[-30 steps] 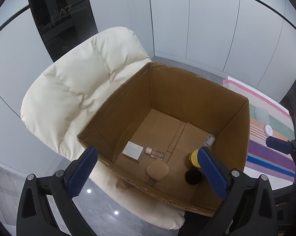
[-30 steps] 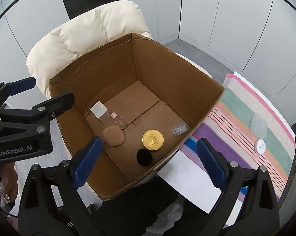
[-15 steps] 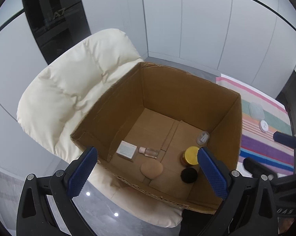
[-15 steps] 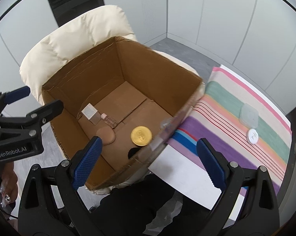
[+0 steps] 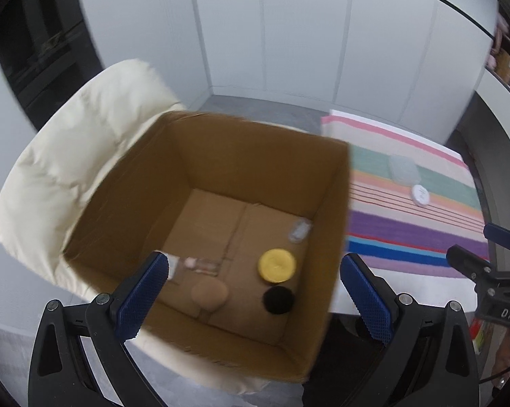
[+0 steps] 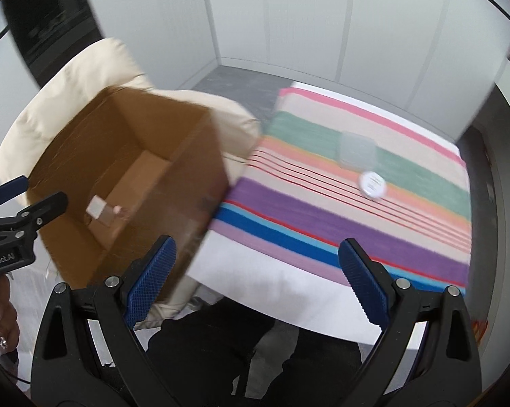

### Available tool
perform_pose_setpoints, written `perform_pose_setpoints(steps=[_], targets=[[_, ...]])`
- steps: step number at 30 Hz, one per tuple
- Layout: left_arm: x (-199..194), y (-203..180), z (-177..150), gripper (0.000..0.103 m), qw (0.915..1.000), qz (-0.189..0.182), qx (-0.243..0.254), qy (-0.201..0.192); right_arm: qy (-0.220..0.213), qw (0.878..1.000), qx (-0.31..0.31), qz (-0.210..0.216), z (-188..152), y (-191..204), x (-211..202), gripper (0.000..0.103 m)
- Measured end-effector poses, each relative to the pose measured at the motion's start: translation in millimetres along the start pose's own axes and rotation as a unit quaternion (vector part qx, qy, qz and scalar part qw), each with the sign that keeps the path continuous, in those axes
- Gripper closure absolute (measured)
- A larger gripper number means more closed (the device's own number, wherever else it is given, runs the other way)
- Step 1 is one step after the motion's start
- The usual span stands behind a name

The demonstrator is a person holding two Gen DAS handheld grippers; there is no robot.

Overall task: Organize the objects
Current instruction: 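Withdraw both tools from the box back over the striped cloth, then grasp the clear square box with the left tool while the right tool grasps the white compact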

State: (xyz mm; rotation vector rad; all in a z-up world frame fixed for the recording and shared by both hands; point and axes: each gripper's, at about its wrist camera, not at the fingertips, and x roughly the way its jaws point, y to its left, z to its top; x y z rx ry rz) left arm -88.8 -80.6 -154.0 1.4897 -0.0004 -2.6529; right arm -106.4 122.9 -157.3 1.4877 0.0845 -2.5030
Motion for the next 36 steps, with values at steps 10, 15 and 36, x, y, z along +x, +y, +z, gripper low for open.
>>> perform_pose_setpoints(steps=[10, 15, 36], targets=[[17.1, -91.3, 17.6, 0.001, 0.9962, -0.057, 0.062, 0.020, 0.001, 0.998, 0.058, -0.034, -23.9, -87.6, -12.8, 0.005], [26.2, -137.0, 24.3, 0.001, 0.9928, -0.082, 0.082, 0.030, 0.008, 0.996, 0.081, -0.046, -38.7, -124.7, -14.0, 0.005], [121.0, -241.8, 55.3, 0.001, 0.9859, -0.082, 0.129, 0.067, -0.025, 0.994, 0.084, -0.059, -18.0, -208.0, 96.3, 0.005]])
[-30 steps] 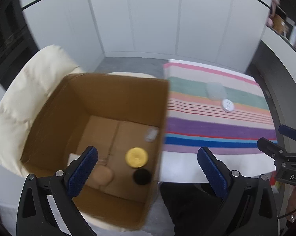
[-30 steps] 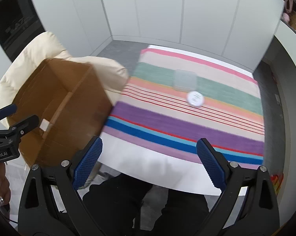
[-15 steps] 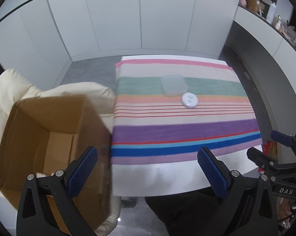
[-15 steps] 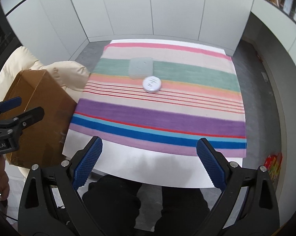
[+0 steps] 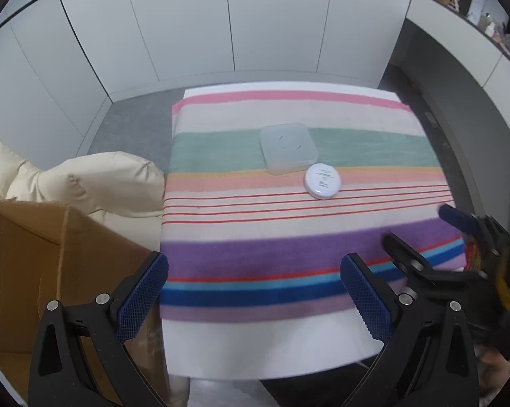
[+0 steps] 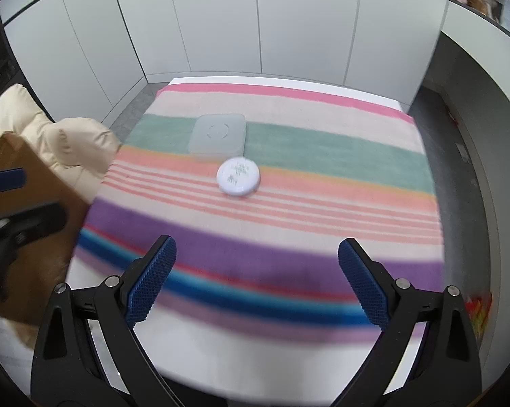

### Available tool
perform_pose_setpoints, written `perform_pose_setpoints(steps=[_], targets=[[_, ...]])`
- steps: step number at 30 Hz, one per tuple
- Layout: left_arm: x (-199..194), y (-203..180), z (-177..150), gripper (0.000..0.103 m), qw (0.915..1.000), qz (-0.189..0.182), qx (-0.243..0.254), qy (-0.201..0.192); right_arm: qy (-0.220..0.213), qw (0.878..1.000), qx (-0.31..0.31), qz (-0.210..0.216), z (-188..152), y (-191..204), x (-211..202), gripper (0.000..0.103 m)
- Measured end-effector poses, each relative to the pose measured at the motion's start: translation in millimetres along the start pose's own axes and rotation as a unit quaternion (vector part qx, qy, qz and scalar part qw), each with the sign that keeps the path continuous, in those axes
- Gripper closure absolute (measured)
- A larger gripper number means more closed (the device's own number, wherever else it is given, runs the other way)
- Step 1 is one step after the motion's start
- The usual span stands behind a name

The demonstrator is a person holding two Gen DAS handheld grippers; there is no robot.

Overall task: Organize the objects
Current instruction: 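Grasp the clear square box with the left tool while the right tool grasps the white compact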

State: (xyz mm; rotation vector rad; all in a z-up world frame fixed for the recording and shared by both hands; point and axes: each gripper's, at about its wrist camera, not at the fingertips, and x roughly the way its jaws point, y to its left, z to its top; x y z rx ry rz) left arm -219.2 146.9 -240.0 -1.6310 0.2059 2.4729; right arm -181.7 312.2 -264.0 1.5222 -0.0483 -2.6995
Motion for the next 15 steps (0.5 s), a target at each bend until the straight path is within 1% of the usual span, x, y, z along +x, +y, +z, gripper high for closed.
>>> perform_pose_setpoints(steps=[2, 4, 7, 9, 11, 12, 13, 14, 15], targets=[[17.7, 3.1, 7.2, 0.001, 0.9999, 0.000, -0.007, 0.013, -0.003, 1.000, -0.005, -0.004, 9.0, 0.2, 33.0, 0.005], [32.6, 6.9, 12.7, 0.001, 0.9997, 0.003, -0.013, 0.020, 0.004, 1.000, -0.004, -0.002, 18.9, 2.2, 67.1, 0.005], [53.0, 13.5, 20.1, 0.001, 0.9994, 0.011, -0.023, 0.025, 0.006, 1.000, -0.004, 0.012, 30.9, 9.7, 105.6, 0.005], [69.4, 15.0, 26.4, 0.001, 0.9991, 0.008, -0.028, 0.032, 0.007, 1.000, -0.009, 0.000, 36.8, 17.7, 123.7, 0.005], [81.6, 14.9, 31.7, 0.001, 0.9986, 0.001, -0.036, 0.040, 0.000, 0.999, -0.029, -0.017, 40.8, 27.9, 138.9, 0.015], [88.1, 14.1, 35.0, 0.001, 0.9982, -0.003, -0.043, 0.043, 0.001, 0.999, -0.040, -0.029, 40.8, 31.2, 145.1, 0.033], [93.7, 13.7, 38.6, 0.001, 0.9977, -0.008, -0.051, 0.044, 0.008, 0.998, -0.048, -0.030, 39.9, 32.6, 152.1, 0.042], [99.8, 12.1, 43.1, 0.001, 0.9970, -0.012, -0.062, 0.045, -0.004, 0.999, -0.040, -0.016, 39.3, 27.8, 151.0, 0.043], [104.2, 9.6, 46.5, 0.001, 0.9965, -0.015, -0.068, 0.046, -0.004, 0.999, -0.034, -0.017, 38.5, 22.9, 150.8, 0.043]])
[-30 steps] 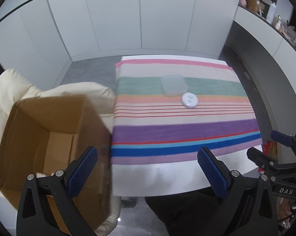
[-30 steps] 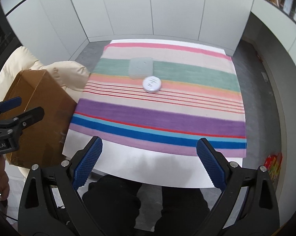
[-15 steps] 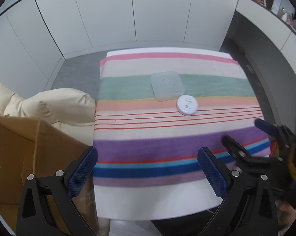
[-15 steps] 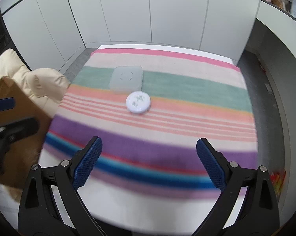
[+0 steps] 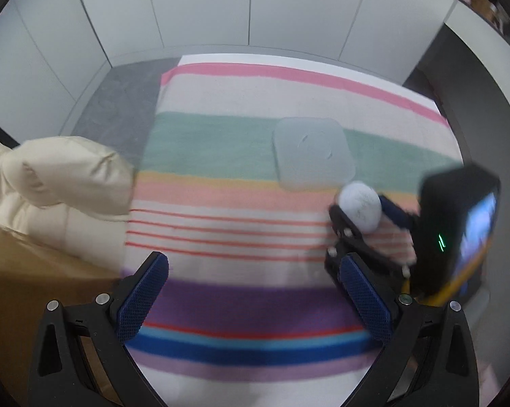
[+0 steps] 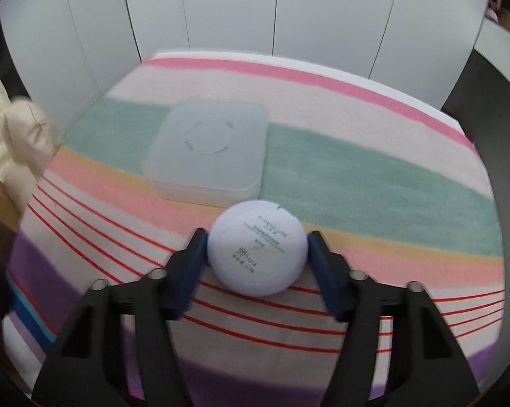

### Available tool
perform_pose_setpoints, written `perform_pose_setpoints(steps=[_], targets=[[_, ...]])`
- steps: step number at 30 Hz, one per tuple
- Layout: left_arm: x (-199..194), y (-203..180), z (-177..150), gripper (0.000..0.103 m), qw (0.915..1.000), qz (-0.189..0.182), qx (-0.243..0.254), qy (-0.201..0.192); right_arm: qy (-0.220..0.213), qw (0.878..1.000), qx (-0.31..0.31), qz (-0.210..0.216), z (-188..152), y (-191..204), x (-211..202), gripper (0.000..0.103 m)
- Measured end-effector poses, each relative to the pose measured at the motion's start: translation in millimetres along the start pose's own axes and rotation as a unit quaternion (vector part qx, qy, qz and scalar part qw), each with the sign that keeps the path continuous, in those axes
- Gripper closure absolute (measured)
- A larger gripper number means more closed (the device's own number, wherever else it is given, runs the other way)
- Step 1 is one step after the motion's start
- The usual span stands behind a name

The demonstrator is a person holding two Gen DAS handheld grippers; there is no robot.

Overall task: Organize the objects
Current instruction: 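Grasp the clear square box with the left tool while the right tool grasps the white compact, then carry the clear box with the left tool while the right tool carries the compact to the box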

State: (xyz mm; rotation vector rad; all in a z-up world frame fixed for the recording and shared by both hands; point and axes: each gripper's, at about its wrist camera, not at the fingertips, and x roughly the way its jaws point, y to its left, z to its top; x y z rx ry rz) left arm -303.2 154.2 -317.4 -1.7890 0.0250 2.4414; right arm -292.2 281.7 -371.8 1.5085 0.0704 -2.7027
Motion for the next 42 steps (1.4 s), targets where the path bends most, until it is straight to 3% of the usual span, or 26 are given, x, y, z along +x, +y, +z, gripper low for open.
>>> perform_pose_setpoints(steps=[6, 9, 14, 20, 21, 22, 23, 25, 30, 35, 42], targets=[[28.1, -34.0, 28.8, 0.001, 0.9992, -0.040, -0.007, -0.004, 0.001, 0.998, 0.065, -0.012, -14.0, -53.5, -6.5, 0.043], [42.9, -49.7, 45.0, 0.001, 0.9997, -0.026, 0.000, 0.001, 0.002, 0.996, 0.092, 0.004, -23.7, -78.5, -13.5, 0.043], [71.8, -56.6, 75.4, 0.001, 0.9993, -0.017, -0.034, 0.007, -0.003, 0.996, 0.093, 0.016, -38.2, -92.4, -20.8, 0.043], [121.2, -67.2, 80.6, 0.002, 0.9973, 0.038, -0.026, 0.058, -0.006, 0.996, 0.084, 0.007, -39.6, -90.8, -21.9, 0.043], [119.3, -67.6, 79.9, 0.007, 0.9980, 0.040, -0.027, 0.041, -0.006, 0.997, 0.083, 0.007, -39.5, -90.8, -21.8, 0.043], [116.3, -67.9, 79.0, 0.020, 0.9984, 0.041, -0.029, 0.027, -0.005, 0.996, 0.083, 0.008, -39.3, -91.1, -21.7, 0.043], [112.0, -68.8, 78.6, 0.021, 0.9985, 0.044, -0.029, 0.016, -0.004, 0.996, 0.084, 0.010, -39.1, -91.7, -21.7, 0.043], [106.5, -69.5, 77.5, 0.021, 0.9978, 0.059, -0.028, 0.004, 0.002, 0.996, 0.086, 0.011, -38.1, -92.4, -21.8, 0.043], [85.3, -60.6, 74.2, 0.021, 0.9978, 0.048, -0.044, -0.014, -0.004, 0.996, 0.088, 0.001, -33.0, -92.0, -33.5, 0.043], [61.9, -61.2, 69.6, 0.021, 0.9968, 0.066, -0.030, -0.034, -0.012, 0.997, 0.077, -0.006, -20.6, -86.7, -50.6, 0.043], [12.3, -49.4, 60.5, 0.021, 0.9963, 0.068, -0.020, -0.048, -0.021, 0.996, 0.082, -0.018, -8.2, -84.0, -92.6, 0.043]])
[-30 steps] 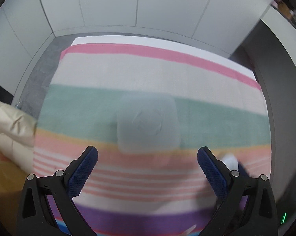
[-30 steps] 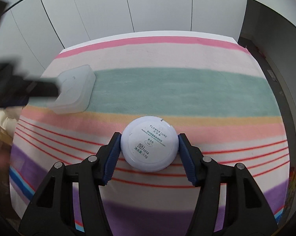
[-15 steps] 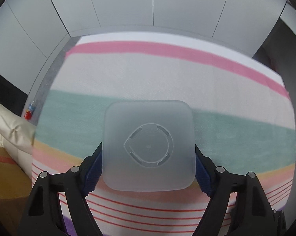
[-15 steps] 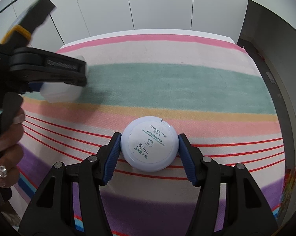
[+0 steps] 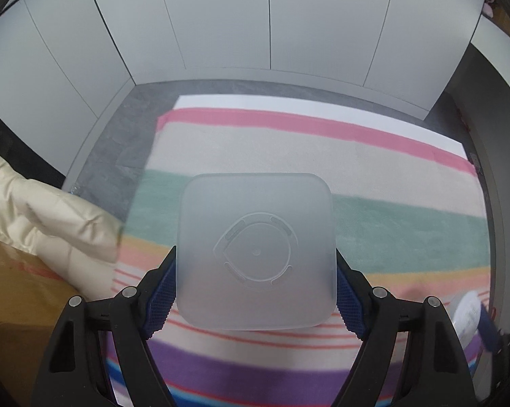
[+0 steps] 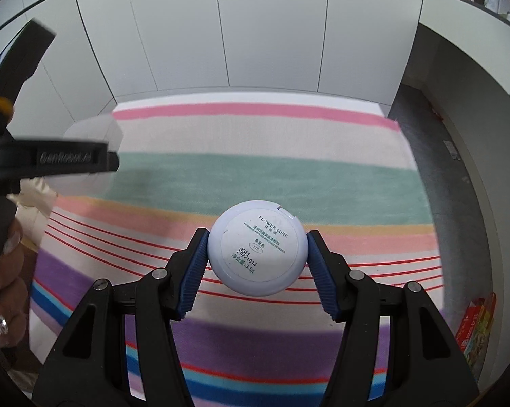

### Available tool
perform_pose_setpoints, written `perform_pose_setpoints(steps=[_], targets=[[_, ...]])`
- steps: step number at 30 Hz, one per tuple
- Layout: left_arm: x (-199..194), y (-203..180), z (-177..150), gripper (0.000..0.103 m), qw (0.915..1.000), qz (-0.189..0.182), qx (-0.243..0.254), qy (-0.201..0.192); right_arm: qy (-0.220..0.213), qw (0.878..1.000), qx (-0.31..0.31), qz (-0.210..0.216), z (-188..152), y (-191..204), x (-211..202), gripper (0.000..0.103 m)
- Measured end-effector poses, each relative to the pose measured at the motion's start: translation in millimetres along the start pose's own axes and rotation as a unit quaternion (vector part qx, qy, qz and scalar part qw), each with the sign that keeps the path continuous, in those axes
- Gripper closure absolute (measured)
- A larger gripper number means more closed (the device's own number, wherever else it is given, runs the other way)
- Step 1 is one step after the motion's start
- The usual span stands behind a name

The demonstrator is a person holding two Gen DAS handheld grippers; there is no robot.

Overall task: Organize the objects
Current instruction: 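Carry the clear box with the left tool while the right tool carries the compact to the box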

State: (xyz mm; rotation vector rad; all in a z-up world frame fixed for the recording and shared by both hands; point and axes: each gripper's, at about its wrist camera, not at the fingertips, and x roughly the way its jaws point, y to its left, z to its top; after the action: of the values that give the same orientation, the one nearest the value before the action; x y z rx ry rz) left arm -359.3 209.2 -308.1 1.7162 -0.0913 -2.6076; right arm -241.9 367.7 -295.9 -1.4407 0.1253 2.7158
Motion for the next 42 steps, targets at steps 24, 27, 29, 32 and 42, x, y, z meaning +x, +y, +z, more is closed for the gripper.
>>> perform_pose_setpoints(steps=[24, 27, 29, 32, 42], targets=[[-192.7, 27.3, -65.1, 0.021, 0.9990, -0.021, 0.016, -0.037, 0.015, 0.998, -0.002, -0.056, 7.2, -11.5, -155.6, 0.043], [-212.1, 27.4, -78.4, 0.021, 0.9985, -0.026, 0.026, -0.042, 0.015, 0.999, 0.006, -0.049, -2.1, -17.2, -172.9, 0.043], [-224.1, 27.4, -88.4, 0.021, 0.9979, -0.025, 0.033, -0.049, 0.016, 0.999, 0.011, -0.045, -9.3, -20.5, -185.6, 0.043], [-238.0, 29.5, -105.0, 0.021, 0.9973, -0.027, 0.042, -0.054, 0.019, 0.999, 0.020, -0.043, -20.9, -25.6, -203.1, 0.043], [-270.6, 31.9, -174.7, 0.021, 0.9941, -0.028, 0.086, -0.060, 0.020, 0.997, 0.048, -0.050, -74.1, -42.3, -254.5, 0.043]])
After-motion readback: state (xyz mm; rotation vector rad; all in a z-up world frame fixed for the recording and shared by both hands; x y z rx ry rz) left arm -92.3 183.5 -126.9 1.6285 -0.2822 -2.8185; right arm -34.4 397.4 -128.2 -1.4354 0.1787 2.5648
